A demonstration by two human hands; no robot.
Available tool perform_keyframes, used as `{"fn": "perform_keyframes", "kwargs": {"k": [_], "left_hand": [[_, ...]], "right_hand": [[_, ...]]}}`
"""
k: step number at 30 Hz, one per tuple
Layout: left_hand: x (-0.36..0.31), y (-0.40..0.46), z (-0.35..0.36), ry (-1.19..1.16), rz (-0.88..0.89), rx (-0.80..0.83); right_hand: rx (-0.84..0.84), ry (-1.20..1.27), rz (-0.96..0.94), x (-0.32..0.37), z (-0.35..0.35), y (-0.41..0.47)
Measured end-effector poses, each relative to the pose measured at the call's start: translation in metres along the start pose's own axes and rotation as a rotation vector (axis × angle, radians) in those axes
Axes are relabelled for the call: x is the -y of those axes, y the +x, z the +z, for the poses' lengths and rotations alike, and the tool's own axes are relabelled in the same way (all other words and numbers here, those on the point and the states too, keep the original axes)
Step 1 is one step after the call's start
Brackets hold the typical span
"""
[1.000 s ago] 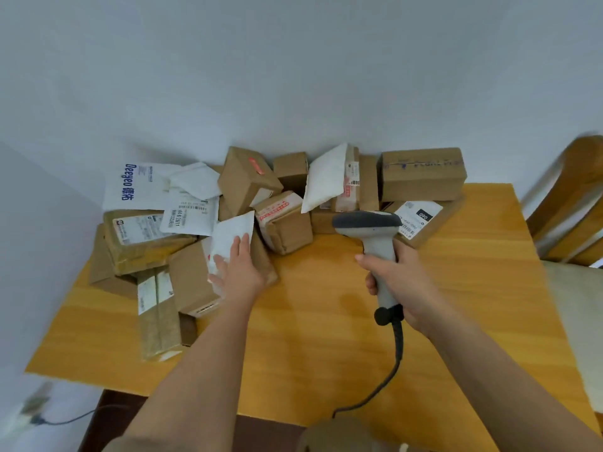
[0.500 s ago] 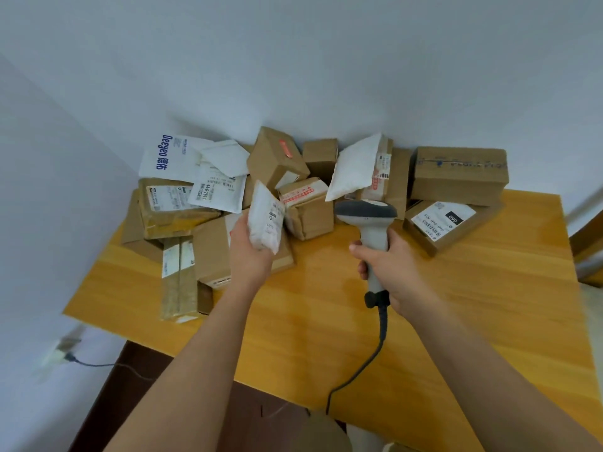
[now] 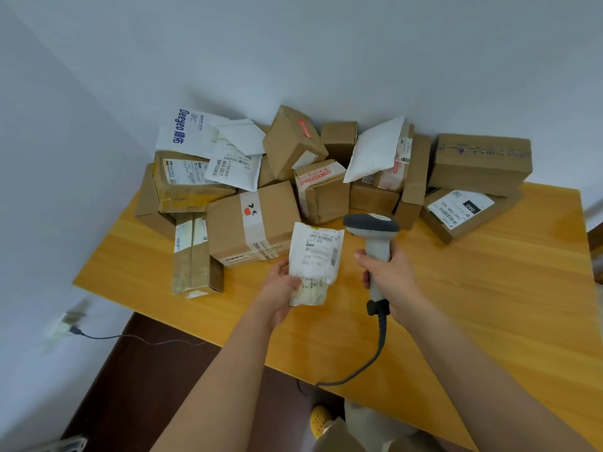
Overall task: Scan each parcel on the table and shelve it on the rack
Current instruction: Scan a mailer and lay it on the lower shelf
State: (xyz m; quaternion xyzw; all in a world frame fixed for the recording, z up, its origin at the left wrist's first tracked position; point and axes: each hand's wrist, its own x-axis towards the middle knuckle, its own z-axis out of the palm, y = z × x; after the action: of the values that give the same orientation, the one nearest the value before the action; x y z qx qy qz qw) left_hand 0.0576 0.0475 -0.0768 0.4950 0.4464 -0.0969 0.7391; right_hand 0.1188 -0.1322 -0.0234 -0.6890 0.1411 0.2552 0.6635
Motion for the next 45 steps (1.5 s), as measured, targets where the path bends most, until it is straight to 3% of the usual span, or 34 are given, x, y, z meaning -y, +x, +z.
{"fn": "perform_keyframes", "kwargs": {"k": [3,8,11,14,16,23,31,45], "left_hand": [[0.021,0.013,-0.003,0.085,0.015,-0.046],[0.055,0.022,-0.003,0.264,0.019,0.030],[0.068,0.027,-0.011,0.684,0.168,-0.023],[0.072,0.030,-0.015,1.296,0.519,-0.061],[0.072,0.031,-0.011,1.478,0.660,-0.007],[0.083,0.044,0.002,1.467,0.607,0.086],[0.092,0.055,0.023,1.568,0.544,0.118],[0.085,0.063,0.031,1.608,0.503,0.167]], "right_hand": [[-0.010,-0.039,0.003,-0.012,-0.004,0.002],[-0.042,-0.094,0.030,-0.030,-0.012,0.002],[-0.050,-0.117,0.062,-0.035,-0.016,0.001],[-0.033,-0.161,0.092,-0.035,-0.019,-0.001],[-0.008,-0.202,0.095,-0.033,-0.021,-0.004],[0.100,-0.310,0.097,-0.017,-0.023,-0.016],[0.200,-0.122,0.173,-0.004,-0.014,-0.024],[0.102,-0.011,0.208,0.020,-0.003,-0.047]]}}
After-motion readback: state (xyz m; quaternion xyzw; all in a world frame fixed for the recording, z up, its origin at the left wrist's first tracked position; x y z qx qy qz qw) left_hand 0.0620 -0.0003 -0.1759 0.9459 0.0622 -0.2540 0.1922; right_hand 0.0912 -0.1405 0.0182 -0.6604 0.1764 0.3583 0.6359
